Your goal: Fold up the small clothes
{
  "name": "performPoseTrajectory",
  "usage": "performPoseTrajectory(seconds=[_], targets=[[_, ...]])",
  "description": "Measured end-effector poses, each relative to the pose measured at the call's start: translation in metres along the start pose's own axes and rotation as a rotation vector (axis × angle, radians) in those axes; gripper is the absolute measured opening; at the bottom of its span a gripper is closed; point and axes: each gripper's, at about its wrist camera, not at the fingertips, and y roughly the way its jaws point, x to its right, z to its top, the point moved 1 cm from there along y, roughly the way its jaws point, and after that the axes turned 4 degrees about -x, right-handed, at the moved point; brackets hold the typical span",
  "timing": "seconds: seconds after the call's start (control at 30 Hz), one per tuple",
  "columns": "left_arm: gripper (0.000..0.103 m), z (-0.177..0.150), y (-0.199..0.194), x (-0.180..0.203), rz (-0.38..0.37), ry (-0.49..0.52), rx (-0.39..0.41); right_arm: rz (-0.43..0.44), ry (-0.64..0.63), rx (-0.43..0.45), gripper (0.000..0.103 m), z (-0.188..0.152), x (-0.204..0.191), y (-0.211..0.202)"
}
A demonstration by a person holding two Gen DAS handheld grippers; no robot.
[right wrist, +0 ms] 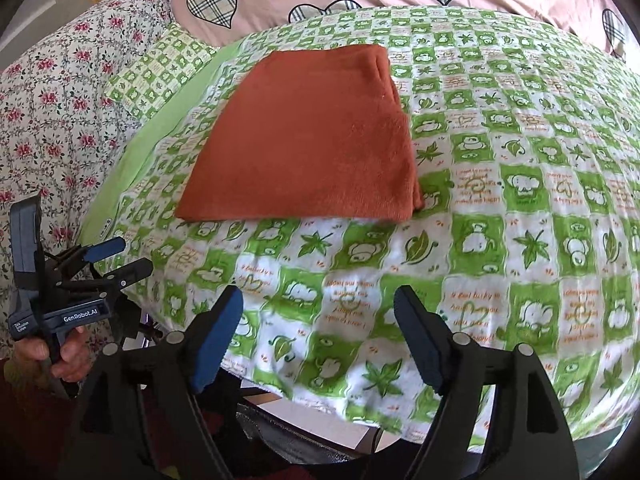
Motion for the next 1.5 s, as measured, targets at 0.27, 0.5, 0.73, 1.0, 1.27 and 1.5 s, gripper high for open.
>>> performPoseTrajectory(seconds=[0.27, 0.5, 0.73, 1.0, 1.27, 1.5], targets=[[0.083, 0.015, 0.003, 0.000, 0.012, -0.013, 0.025, -0.002, -0.030, 0.025, 0.087, 0.008, -0.010, 0.003], [0.087, 0.037, 0.012, 0.003, 0.064, -0.008, 0.014, -0.014, -0.032, 0.030, 0.088, 0.024, -0.010, 0.012], [0.093, 0.048, 0.015, 0.011, 0.097, 0.029, 0.010, -0.021, -0.059, 0.027, 0.089, 0.037, -0.014, 0.018], [0.094, 0.061, 0.013, 0.011, 0.101, 0.016, 0.035, -0.010, -0.060, 0.027, 0.090, 0.053, -0.012, 0.024], [0.097, 0.080, 0.018, 0.014, 0.128, 0.012, 0.058, -0.001, -0.098, 0.027, 0.093, 0.079, -0.018, 0.030], [0.097, 0.097, 0.026, 0.009, 0.105, -0.014, 0.072, 0.004, -0.117, 0.017, 0.097, 0.103, -0.020, 0.041]])
